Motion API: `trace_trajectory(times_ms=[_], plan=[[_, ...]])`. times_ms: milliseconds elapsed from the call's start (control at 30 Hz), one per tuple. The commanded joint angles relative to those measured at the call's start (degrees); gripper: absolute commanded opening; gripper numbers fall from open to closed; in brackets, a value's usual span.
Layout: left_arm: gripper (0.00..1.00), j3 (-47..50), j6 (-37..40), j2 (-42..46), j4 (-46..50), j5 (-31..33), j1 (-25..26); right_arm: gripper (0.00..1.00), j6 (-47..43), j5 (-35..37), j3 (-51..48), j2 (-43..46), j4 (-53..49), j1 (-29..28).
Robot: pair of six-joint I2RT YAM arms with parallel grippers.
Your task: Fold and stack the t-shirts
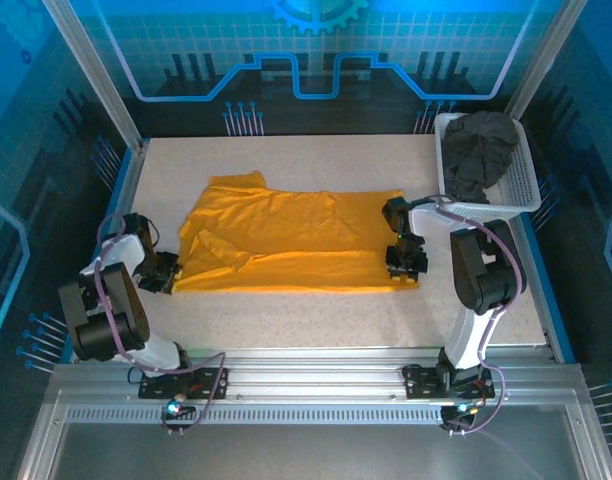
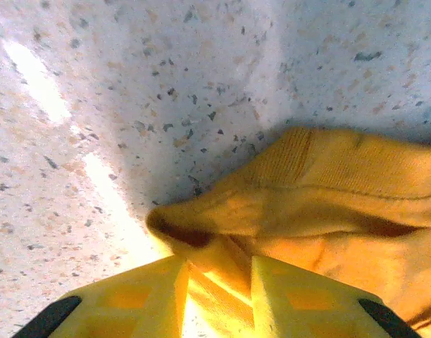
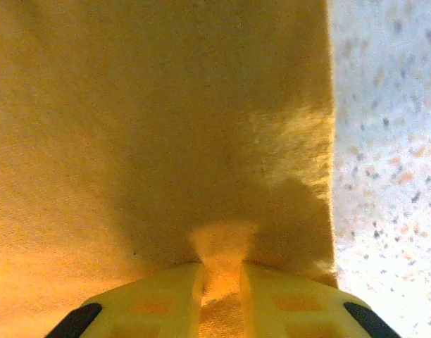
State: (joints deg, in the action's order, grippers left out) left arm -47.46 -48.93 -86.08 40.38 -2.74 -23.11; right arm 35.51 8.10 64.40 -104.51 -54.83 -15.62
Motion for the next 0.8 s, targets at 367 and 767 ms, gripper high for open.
trace_trajectory(times_ms=[367,767], plan=[[0.41,-12.8,-2.7,0.0,-1.4,-6.4,12.7,0.44,-5.7,-7.2,8.2,9.3,5.9,-5.9],[0.49,-3.6,-19.8,-2.0,-6.8,-8.7,28.3,0.52,-2.9,-23.4,6.5,8.7,16.2,-8.4]])
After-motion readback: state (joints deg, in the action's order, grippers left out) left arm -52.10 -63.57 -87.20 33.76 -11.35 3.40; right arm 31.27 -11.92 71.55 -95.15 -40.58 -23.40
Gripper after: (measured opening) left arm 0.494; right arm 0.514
